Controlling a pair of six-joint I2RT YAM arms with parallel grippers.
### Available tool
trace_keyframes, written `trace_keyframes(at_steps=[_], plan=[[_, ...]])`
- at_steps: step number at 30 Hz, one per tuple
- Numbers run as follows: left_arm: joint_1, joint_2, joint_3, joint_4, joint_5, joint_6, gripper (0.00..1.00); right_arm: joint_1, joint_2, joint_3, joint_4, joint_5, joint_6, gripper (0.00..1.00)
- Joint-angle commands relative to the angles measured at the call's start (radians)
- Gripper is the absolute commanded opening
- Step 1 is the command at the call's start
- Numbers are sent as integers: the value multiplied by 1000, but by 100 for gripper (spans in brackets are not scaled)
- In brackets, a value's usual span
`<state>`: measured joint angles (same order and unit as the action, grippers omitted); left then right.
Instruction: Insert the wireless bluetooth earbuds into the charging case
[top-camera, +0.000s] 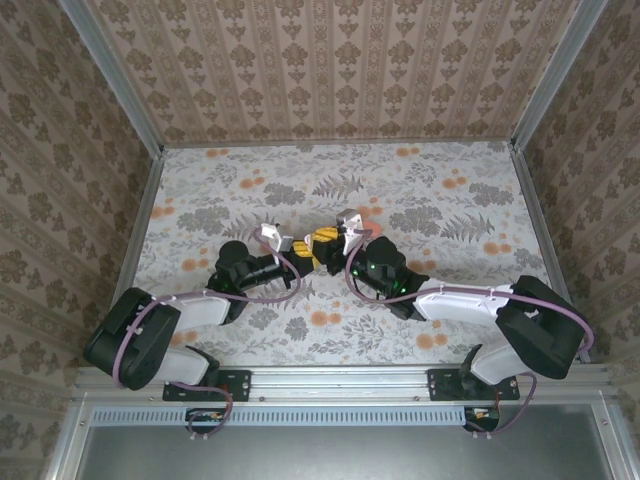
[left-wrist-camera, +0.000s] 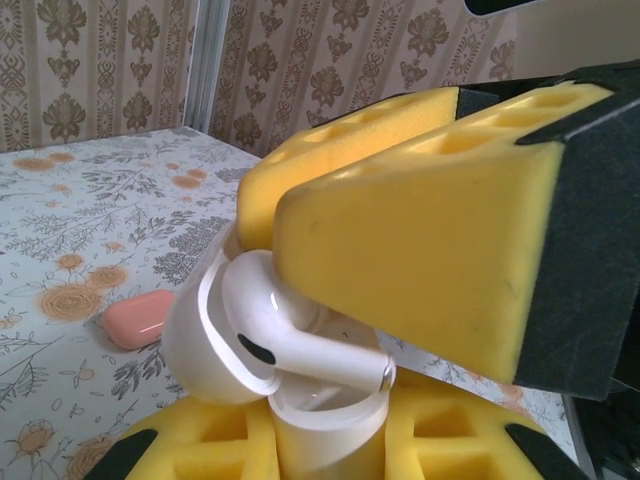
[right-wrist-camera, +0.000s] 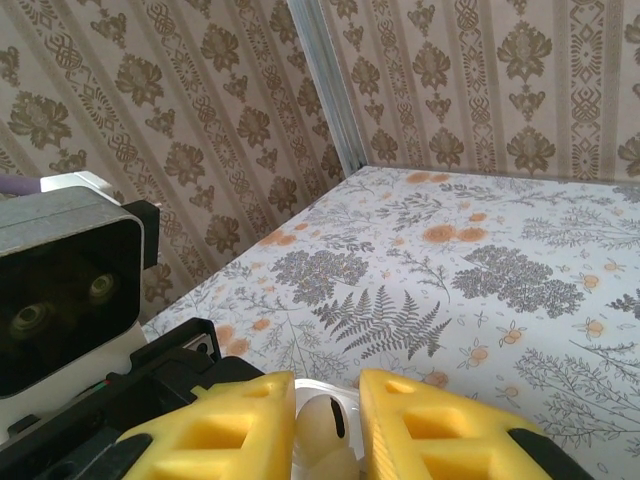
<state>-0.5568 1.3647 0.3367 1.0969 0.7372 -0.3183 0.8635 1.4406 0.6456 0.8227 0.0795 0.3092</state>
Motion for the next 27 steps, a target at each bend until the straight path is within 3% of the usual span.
trace_keyframes(at_steps=[1, 13, 27], plan=[[-6, -32, 35, 13, 8, 37, 9, 8, -28, -14, -34, 7, -8, 26], [-8, -70, 43, -152, -22, 185, 8, -1, -42, 0, -134, -2, 80, 34], [-8, -67, 42, -279, -68, 337, 8, -110, -42, 17, -160, -222, 340, 35]])
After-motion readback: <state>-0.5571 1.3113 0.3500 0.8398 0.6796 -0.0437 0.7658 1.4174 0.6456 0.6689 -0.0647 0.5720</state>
